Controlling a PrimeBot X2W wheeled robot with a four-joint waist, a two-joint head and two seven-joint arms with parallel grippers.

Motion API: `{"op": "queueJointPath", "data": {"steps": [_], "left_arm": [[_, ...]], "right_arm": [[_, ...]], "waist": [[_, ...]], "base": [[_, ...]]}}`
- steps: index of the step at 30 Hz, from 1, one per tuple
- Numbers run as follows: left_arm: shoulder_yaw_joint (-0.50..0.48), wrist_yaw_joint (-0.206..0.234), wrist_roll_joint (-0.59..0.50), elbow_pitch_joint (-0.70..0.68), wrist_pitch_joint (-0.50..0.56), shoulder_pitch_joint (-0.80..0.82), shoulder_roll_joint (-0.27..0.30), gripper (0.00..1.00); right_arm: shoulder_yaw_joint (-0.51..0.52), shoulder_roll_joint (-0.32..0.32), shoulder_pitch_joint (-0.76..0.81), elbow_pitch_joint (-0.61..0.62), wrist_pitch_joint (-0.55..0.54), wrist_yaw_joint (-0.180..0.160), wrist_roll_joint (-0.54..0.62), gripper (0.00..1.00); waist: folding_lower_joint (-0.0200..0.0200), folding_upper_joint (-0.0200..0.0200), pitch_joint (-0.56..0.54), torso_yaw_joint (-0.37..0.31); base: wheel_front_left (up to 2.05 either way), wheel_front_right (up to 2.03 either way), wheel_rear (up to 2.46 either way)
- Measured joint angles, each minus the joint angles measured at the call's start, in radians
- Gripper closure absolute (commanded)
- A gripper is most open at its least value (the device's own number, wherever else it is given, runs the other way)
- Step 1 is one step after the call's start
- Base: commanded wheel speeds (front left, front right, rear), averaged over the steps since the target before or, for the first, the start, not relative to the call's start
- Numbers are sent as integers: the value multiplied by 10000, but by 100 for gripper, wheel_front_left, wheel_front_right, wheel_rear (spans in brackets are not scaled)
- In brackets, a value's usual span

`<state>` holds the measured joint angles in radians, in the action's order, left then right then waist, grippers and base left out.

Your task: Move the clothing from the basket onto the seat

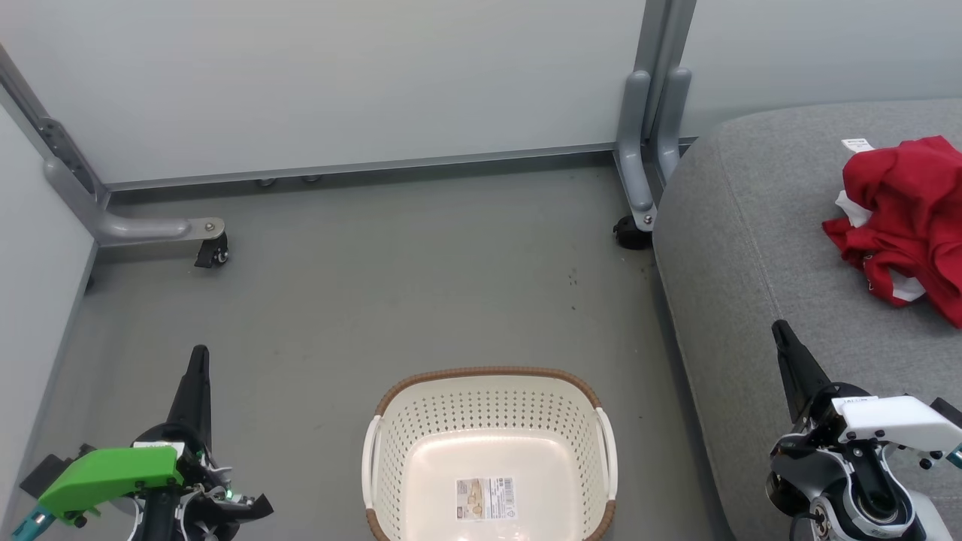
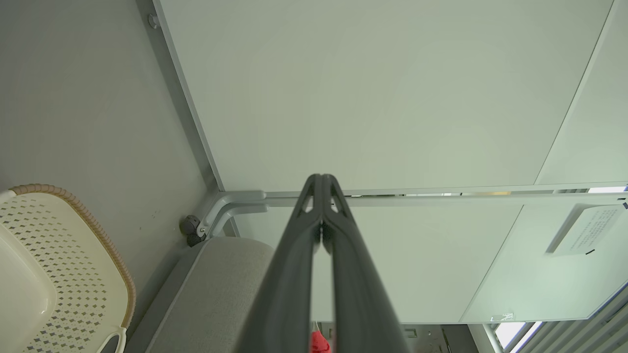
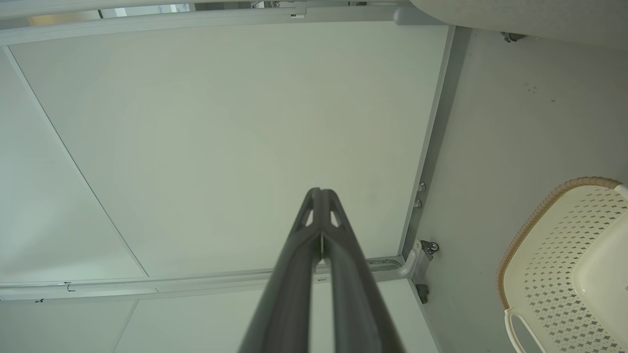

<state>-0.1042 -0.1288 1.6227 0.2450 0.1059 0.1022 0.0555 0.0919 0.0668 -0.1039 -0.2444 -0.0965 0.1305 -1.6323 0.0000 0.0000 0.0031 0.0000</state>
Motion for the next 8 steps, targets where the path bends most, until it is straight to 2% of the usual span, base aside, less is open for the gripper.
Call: {"op": "queueJointPath", "data": {"steps": [8], "left_arm": [[-12, 0, -10, 0, 27, 1, -6, 100]], "right_arm": [[23, -15, -2, -2, -4, 0, 10, 100]], "waist": [[0, 0, 0, 0]], "base": [[0, 0, 0]]}}
